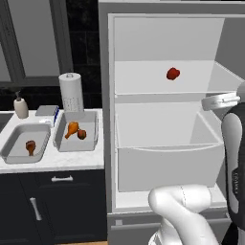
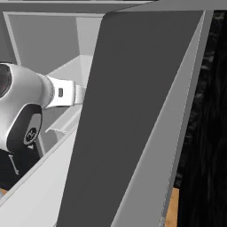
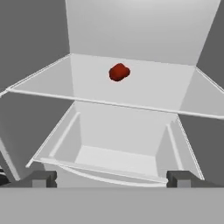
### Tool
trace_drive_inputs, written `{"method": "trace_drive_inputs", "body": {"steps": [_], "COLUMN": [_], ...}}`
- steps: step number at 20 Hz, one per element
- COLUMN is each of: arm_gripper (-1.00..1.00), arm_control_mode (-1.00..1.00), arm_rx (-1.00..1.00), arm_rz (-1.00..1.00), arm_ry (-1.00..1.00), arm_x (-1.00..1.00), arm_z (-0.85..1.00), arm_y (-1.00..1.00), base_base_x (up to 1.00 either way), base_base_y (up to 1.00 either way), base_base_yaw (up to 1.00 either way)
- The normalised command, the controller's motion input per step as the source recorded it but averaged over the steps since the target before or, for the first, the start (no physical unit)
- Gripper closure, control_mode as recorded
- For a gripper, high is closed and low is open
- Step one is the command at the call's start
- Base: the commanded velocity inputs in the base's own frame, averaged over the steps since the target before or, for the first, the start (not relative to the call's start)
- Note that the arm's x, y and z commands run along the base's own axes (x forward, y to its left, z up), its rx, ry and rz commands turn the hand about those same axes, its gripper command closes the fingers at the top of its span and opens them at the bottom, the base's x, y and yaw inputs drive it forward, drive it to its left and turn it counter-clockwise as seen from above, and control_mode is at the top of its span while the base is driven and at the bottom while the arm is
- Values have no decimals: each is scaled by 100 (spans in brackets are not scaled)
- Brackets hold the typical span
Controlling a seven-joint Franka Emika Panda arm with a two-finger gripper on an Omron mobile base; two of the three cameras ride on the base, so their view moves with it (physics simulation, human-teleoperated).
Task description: Place one bell pepper and one chicken drumstick in each tupperware on the nearby counter, to pack two identical lunches.
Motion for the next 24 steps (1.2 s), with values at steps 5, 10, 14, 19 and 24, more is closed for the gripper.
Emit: {"method": "trace_drive_inputs", "body": {"steps": [5,10,14,19,24], "arm_gripper": [-100,-100,-100,-100,-100], "arm_control_mode": [-100,-100,-100,-100,-100], "arm_rx": [1,3,15,6,0], "arm_rz": [0,-1,-19,-21,-1], "arm_ry": [2,0,0,1,3], "arm_x": [67,32,82,91,100], "arm_z": [32,-14,-24,-5,-21], "arm_y": [17,14,14,8,-4], "base_base_x": [0,0,0,0,0], "base_base_y": [0,0,0,0,0], "base_base_yaw": [0,0,0,0,0]}}
